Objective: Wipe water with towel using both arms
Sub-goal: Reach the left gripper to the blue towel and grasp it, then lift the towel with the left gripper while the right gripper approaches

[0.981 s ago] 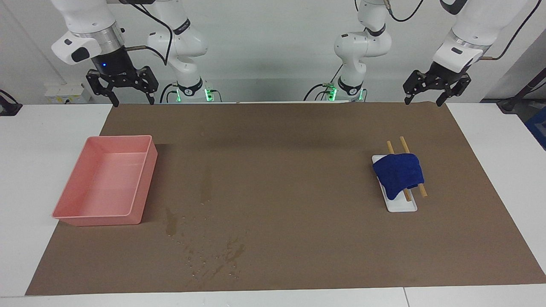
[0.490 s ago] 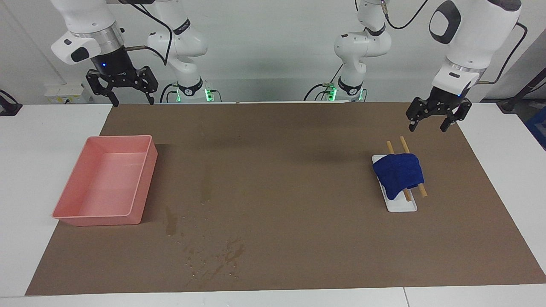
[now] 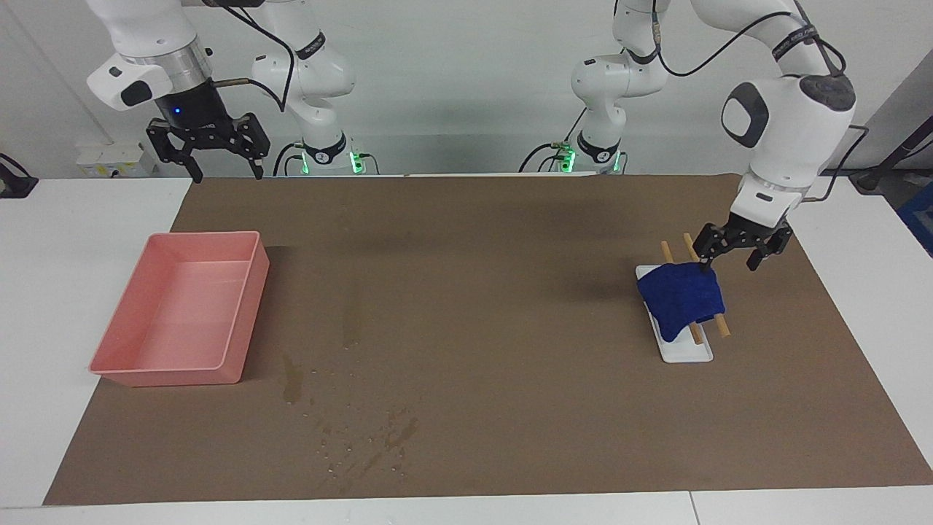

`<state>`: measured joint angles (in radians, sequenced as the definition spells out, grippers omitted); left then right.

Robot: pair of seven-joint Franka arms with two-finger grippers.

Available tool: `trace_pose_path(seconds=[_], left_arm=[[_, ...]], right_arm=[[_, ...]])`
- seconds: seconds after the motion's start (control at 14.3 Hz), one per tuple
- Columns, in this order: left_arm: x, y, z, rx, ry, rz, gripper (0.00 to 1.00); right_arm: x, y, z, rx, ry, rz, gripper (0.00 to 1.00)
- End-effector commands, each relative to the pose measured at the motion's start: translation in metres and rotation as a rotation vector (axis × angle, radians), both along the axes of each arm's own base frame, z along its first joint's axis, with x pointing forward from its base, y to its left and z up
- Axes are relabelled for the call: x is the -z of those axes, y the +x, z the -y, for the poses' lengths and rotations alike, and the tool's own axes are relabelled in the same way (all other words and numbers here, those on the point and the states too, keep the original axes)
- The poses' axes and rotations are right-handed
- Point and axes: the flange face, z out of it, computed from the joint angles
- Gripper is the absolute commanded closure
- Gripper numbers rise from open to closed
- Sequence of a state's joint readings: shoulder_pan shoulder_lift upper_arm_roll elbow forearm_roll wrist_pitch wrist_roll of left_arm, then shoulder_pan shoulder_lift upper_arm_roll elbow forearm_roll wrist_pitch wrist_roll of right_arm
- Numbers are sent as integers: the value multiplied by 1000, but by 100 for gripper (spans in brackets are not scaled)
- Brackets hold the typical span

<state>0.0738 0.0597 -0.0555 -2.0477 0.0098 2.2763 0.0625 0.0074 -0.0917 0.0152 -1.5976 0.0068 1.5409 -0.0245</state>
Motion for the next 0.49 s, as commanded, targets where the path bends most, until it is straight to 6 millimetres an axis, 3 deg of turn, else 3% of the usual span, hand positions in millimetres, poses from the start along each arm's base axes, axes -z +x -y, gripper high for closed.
trace_pose_path(seconds=[0.0,0.28,0.42], left_arm=[[0,-7,3,-33,7,29,36],[-5,-3,2,-37,6,40,54],[-5,-3,1,-39,6,39,74]], right_arm=[[2,-7,-2,3,18,-11,0],[3,-10,-2,12,19,-17,0],[3,-10,-5,8,18,-14,0]])
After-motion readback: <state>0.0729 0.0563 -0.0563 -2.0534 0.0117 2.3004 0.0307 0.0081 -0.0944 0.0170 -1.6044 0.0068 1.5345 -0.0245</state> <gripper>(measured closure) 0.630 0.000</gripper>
